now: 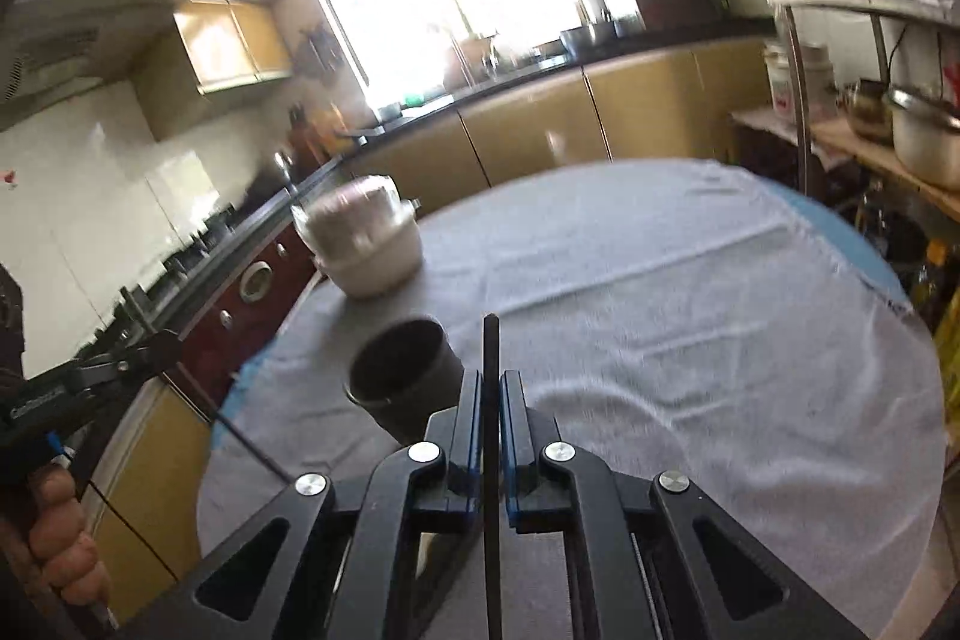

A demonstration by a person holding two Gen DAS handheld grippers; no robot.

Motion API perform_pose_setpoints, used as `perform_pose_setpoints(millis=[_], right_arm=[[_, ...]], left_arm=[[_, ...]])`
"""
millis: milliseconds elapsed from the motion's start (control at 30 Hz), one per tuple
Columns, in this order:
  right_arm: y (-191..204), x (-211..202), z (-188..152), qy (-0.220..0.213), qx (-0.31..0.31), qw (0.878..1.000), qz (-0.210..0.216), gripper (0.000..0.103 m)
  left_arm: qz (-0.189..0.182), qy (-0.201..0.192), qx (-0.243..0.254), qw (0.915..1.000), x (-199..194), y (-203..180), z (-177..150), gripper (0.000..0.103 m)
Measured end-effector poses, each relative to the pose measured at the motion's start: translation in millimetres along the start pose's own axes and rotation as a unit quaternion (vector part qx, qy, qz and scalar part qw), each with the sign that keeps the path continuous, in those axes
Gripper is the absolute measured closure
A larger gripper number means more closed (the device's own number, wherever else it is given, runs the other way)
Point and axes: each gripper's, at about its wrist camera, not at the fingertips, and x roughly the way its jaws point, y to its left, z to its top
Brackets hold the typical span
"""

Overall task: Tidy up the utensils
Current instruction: 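Lift both held chopsticks upright and drop them into the black holder cup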

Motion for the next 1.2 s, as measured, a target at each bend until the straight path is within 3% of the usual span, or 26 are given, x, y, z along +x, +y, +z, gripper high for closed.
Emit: perform_pose_setpoints(millis=[300, 567, 833, 967, 1200], right_arm=[[18.1, -30.9, 37.1, -0.064, -0.010, 0.998, 0.023, 0.097], [52.1, -46.9, 96.2, -0.119, -0.039, 0.992, 0.036, 0.097], [93.7, -28.4, 150.6, -0.164, -0.074, 0.983, 0.025, 0.097], [100.4, 7.9, 146.4, -0.143, -0.083, 0.986, 0.013, 0.097], [78.1, 54.6, 98.0, -0.068, -0.076, 0.995, 0.010, 0.097]], left_arm=[[0.002, -0.019, 0.024, 0.9995, -15.7, -18.6, 24.9, 0.098], [0.008, -0.050, 0.055, 0.9972, -31.6, -38.0, 76.5, 0.098], [0.012, -0.096, 0.057, 0.9937, -18.8, -51.2, 127.9, 0.098], [0.020, -0.083, 0.043, 0.9954, 9.1, -43.1, 119.5, 0.098], [0.031, 0.010, 0.008, 0.9994, 64.8, -12.1, 77.0, 0.098]])
